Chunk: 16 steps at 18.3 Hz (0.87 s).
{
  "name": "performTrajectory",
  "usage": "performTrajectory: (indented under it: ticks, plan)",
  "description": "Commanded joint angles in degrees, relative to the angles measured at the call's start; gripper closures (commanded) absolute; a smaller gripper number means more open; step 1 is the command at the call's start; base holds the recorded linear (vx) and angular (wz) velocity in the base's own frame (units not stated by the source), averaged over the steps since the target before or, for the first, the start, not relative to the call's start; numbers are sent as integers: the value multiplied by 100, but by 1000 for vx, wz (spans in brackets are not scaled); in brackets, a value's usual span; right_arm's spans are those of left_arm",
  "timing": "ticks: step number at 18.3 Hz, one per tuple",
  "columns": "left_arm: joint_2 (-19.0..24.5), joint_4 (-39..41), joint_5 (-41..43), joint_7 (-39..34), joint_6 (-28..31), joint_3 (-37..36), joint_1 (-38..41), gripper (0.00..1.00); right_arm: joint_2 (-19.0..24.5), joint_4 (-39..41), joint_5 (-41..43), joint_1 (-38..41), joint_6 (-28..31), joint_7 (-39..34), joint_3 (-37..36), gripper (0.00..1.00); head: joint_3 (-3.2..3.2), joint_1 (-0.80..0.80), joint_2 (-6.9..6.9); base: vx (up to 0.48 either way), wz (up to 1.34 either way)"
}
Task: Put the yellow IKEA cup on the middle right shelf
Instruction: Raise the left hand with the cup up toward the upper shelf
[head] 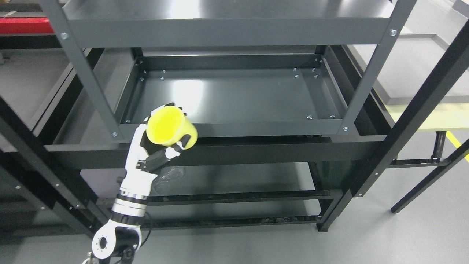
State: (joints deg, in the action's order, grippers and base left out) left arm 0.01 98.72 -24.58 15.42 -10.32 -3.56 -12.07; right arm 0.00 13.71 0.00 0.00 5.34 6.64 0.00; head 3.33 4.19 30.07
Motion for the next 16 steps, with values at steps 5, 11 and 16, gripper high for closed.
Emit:
performTrajectory:
  ticks: [5,11,16]
  plan:
    - [99,226,-3,5,3,-2534,-1428,98,-100,0,141,79,3,4,97,1,0,0,-1,126,-81]
    - [99,288,-12,-4,-269,-4072,-2421,99,-100,0,141,79,3,4,97,1,0,0,-1,92,179]
    - [99,288,-530,-39,-331,-3873,-3458,99,-100,0,141,79,3,4,97,1,0,0,-1,48,140]
